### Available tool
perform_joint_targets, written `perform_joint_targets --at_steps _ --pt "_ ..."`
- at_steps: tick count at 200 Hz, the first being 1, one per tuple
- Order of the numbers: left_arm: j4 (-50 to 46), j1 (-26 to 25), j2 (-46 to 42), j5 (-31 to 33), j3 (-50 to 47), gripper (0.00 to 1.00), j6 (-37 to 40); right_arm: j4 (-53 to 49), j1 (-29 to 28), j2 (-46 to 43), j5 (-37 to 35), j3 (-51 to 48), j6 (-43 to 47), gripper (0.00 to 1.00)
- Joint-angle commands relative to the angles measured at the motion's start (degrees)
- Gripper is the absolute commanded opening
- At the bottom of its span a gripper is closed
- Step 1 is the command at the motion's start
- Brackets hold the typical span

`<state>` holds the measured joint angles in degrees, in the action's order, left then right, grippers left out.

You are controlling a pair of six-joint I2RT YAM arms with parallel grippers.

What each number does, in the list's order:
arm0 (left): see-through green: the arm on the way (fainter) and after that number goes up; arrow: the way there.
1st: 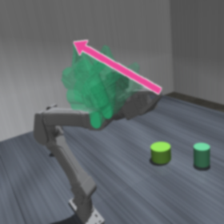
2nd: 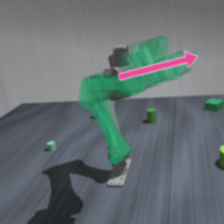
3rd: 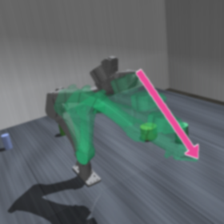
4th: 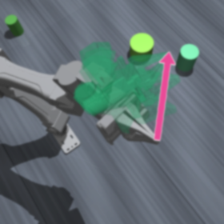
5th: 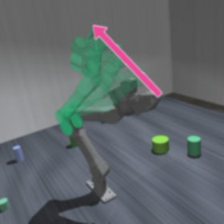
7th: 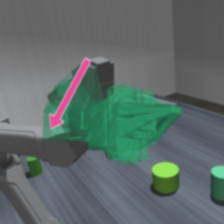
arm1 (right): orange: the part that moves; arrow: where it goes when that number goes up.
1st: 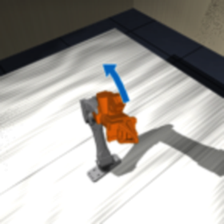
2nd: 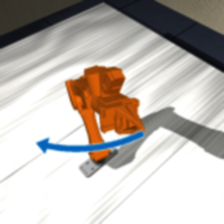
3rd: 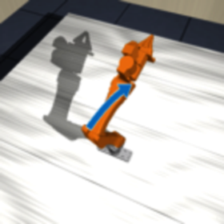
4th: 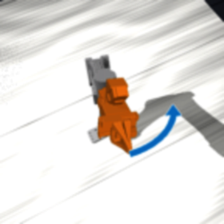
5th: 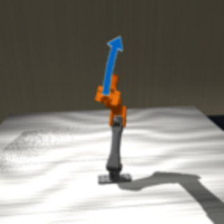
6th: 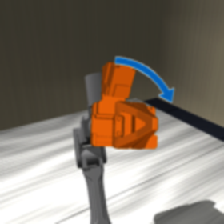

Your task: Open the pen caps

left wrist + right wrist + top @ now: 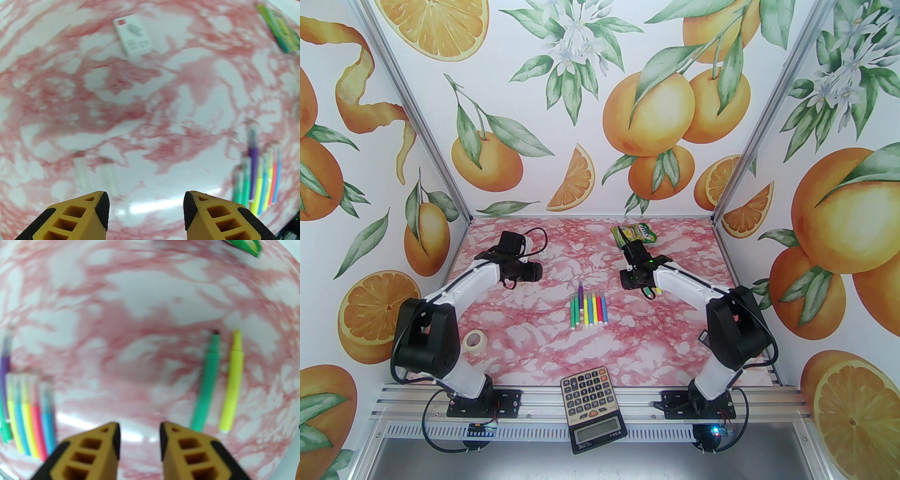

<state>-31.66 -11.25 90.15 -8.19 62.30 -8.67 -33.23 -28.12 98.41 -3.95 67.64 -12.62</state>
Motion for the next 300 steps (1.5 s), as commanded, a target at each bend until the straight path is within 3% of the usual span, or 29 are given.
perform_joint_targets --at_steps 1,35,53,109,300 --pt "6.81 0.25 -3.66 -7.42 -3.55 0.59 -0.41 -0.06 -2.25 -1.47 5.74 -1.26 -0.19 0.35" --pt "13.63 0.29 -6.84 -12.39 -8.54 0.63 -2.89 0.8 -4.34 -1.25 9.79 -2.54 -1.41 0.35" --pt "15.11 0.32 -7.64 -12.03 -10.04 0.67 -4.01 1.47 -5.0 -1.1 10.91 -3.5 -2.18 0.35" --pt "17.76 0.25 -8.19 -13.68 -11.48 0.68 -5.09 4.48 -7.49 -0.17 14.13 -6.67 -5.22 0.35" --pt "17.87 0.39 -10.52 -11.78 -13.02 0.69 -5.13 6.41 -10.35 5.59 8.95 -7.16 -9.96 0.31"
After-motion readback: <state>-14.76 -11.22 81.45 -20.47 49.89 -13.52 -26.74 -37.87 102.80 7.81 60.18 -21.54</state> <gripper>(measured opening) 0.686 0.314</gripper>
